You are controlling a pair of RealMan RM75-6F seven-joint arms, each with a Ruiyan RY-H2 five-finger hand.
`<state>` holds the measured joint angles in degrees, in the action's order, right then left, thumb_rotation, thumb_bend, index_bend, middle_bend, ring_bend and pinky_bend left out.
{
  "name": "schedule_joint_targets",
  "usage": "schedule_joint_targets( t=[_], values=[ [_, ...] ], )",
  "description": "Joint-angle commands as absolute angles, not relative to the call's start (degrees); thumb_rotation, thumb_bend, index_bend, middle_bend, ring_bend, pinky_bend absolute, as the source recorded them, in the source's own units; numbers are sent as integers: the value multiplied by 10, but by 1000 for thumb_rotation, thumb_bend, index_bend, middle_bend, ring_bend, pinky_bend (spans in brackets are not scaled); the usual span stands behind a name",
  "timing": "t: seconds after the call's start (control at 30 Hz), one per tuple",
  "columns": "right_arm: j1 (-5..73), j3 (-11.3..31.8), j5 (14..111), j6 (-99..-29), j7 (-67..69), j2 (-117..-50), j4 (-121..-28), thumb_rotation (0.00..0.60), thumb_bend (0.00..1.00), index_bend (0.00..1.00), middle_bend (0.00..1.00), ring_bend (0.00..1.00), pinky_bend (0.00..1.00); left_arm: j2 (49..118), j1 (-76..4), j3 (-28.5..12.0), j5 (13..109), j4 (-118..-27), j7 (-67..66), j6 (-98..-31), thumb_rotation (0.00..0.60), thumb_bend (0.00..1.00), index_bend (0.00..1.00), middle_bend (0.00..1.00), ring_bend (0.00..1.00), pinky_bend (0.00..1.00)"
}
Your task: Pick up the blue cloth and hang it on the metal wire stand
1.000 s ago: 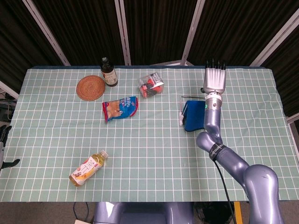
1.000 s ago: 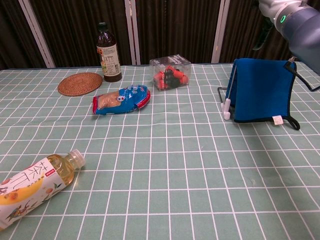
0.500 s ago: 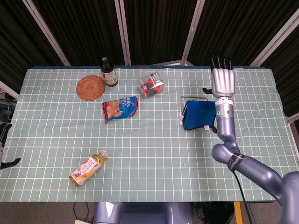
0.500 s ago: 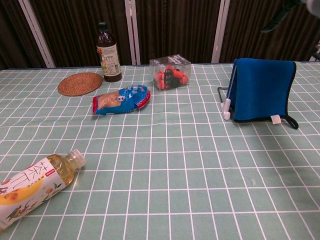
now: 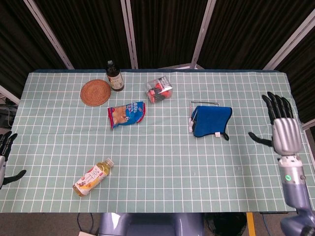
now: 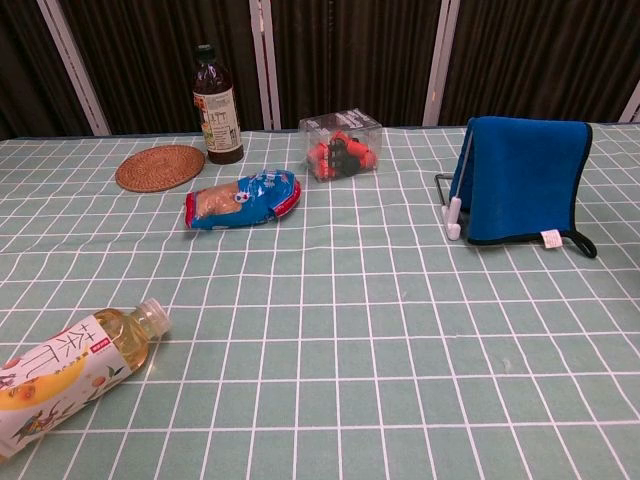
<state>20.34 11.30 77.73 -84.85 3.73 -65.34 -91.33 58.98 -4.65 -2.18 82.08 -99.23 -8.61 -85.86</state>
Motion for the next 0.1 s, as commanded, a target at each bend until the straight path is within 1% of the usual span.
schedule_joint_targets(
  t=[0.03, 0.1],
  values=[
    [148, 67, 813, -890, 37, -628, -938, 600, 0, 0, 0, 0, 0, 589, -42, -19, 827, -996, -87, -865, 600, 0, 0, 0, 0, 0],
    [134, 59, 817, -898, 38, -632, -930, 600, 0, 0, 0, 0, 0, 590, -41, -18, 831, -996, -89, -867, 600, 0, 0, 0, 0, 0]
  ],
)
